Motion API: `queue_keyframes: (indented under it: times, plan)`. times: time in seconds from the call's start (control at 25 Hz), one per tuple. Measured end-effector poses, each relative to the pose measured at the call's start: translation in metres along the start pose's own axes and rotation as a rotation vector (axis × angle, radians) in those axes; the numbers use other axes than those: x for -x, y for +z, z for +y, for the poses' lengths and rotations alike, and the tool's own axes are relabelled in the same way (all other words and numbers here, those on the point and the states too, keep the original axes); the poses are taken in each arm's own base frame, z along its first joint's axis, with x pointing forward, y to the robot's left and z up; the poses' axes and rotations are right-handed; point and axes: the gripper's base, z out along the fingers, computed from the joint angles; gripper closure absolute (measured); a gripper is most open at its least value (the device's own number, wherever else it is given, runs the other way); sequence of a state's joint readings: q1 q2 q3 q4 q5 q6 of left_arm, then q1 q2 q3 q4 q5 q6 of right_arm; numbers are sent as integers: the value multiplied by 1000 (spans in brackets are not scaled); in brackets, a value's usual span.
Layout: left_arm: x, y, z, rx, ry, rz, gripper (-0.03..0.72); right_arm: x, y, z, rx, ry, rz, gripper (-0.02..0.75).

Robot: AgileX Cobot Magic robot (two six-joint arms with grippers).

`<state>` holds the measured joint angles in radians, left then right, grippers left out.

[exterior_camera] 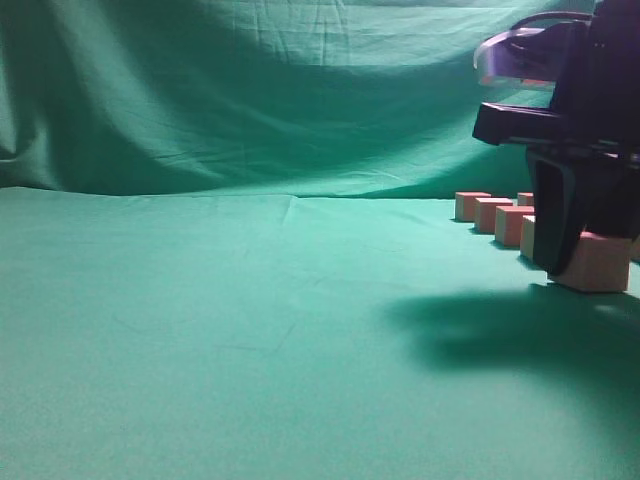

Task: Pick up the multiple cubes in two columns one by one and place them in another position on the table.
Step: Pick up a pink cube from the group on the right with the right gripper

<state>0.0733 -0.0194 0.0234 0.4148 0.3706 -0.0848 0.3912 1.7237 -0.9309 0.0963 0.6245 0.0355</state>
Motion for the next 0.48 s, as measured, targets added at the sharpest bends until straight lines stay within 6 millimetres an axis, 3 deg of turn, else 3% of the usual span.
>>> queue_keyframes:
  times: [0.16, 0.32, 0.48]
  plan:
    - [0, 0, 0, 0, 0, 0, 688, 10, -14, 4, 18, -17, 47, 485]
    - [0, 0, 0, 0, 0, 0, 688, 36, -44, 15, 91, -62, 41, 485]
    - [0, 0, 0, 0, 0, 0, 688, 66, -80, 27, 170, -130, -76, 485]
